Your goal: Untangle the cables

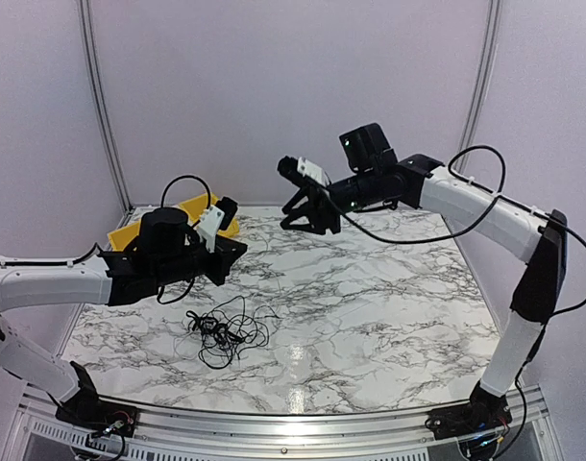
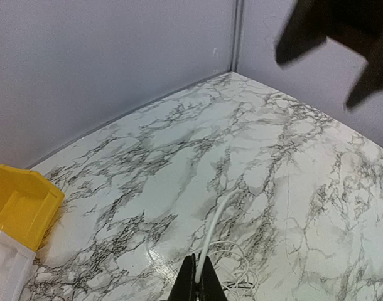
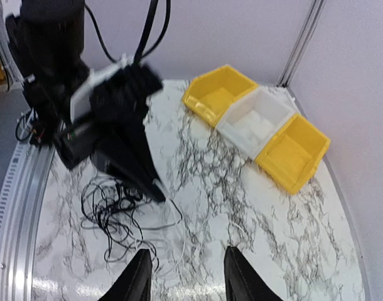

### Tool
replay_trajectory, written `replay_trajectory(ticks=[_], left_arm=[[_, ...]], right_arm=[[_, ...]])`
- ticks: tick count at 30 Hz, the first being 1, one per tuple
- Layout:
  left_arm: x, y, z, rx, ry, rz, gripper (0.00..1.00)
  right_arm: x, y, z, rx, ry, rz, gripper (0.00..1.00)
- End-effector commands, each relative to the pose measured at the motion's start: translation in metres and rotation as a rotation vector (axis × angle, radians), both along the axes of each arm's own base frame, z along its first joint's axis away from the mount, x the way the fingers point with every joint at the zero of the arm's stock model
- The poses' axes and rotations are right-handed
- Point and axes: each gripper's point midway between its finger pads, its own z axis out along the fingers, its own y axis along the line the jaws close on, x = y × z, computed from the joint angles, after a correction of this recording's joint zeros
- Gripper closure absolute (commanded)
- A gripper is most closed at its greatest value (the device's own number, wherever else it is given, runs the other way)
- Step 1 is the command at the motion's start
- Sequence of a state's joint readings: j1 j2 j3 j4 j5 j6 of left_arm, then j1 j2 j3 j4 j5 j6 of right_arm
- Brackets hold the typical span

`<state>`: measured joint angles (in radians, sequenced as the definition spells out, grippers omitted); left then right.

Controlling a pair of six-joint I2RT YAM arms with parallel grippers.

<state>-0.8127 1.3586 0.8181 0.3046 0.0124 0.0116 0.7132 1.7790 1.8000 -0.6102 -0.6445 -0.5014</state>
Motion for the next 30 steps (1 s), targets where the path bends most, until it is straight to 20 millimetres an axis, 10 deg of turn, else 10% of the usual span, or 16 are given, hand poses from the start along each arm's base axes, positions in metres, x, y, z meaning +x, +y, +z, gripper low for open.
replay_trajectory(ticks=[1, 9, 20, 30], left_arm=[[0.032, 0.043, 0.025, -0.117, -0.004, 0.288, 1.0], [0.038, 0.059, 0.044, -0.24, 0.039, 0.376, 1.0], [0.032, 0.077, 0.072, -0.275, 0.053, 0.445, 1.0], [0.029, 0.083, 0.067, -0.261, 0.099, 0.474, 1.0]], right_arm=[[-0.008, 0.001, -0.083, -0.155, -0.026, 0.002, 0.6], [-0.057, 0.045, -0.149, -0.206, 0.009, 0.092, 0.73], [0.014, 0.058, -0.147, -0.09, 0.123, -0.241, 0.77], [0.023, 0.087, -0.15, 0.03, 0.203, -0.188, 0.46]])
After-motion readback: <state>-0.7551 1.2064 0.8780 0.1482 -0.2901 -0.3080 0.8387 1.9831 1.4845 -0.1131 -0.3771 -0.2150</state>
